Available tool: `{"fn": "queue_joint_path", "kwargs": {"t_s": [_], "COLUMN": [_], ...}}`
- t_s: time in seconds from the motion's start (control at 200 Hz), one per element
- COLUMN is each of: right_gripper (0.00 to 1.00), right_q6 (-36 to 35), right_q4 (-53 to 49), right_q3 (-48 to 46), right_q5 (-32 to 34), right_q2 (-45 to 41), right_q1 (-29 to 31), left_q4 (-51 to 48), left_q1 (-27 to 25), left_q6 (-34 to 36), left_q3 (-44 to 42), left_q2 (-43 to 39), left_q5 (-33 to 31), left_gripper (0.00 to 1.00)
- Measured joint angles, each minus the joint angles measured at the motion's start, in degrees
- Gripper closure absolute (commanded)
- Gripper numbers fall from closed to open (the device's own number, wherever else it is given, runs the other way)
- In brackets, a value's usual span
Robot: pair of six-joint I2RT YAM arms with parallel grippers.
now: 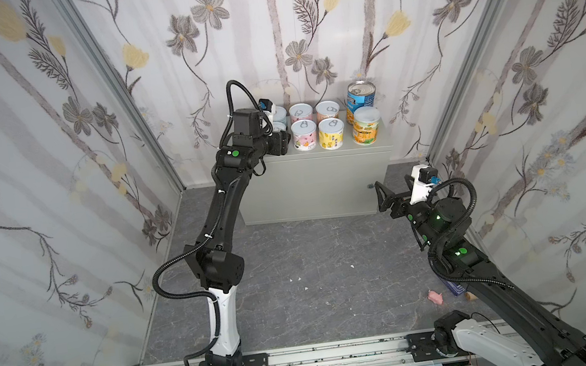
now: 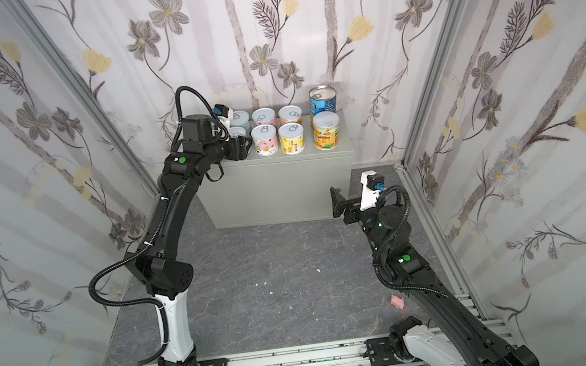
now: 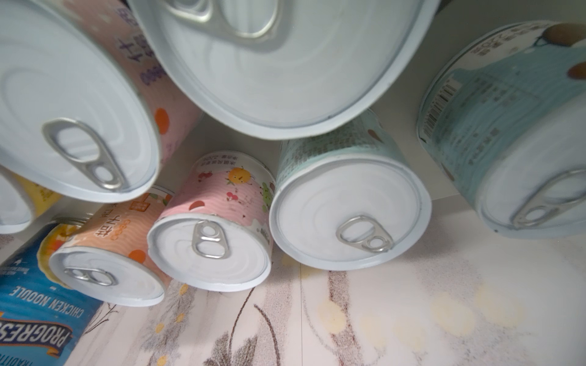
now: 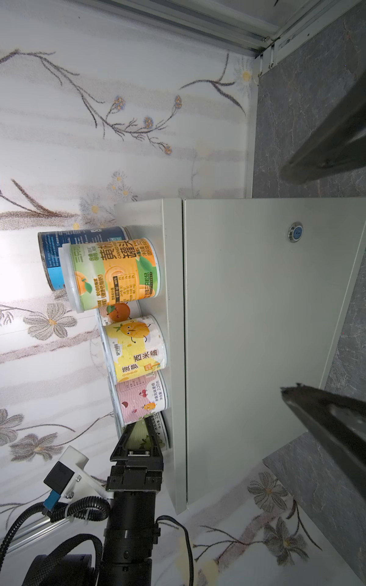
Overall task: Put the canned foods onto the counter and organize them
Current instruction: 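Lower the green can onto the cabinet top and open the left gripper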
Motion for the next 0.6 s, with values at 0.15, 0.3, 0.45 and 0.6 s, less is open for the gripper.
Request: {"fn": "queue_joint_path", "kwargs": {"t_s": [0.15, 0.3, 0.45, 0.6], "right_gripper": [0.0, 0.0, 0.0, 0.0], "right_q6": [0.0, 0.0, -0.02, 0.0], "right_q4": [0.0, 0.0, 0.0, 0.0], "right_q3": [0.02, 0.02, 0.02, 0.02], "right_q5": [0.0, 0.0, 0.0, 0.0], "right_q2": [0.0, 0.0, 0.0, -0.04], "right_q1": [0.0, 0.0, 0.02, 0.0], "left_q4": [0.09, 0.11, 0.44, 1.11], "left_q1": [0.02, 0.02, 0.07, 0.09], "left_q6": [-0.02, -0.07, -0.26, -0.26], "left_q3": [0.0, 0.0, 0.0, 0.17], "left_q2": [0.0, 0.0, -0.07, -0.2], "left_q5": [0.17, 0.2, 0.26, 0.2], "left_gripper": [0.31, 0.22, 0.07, 0.03]}}
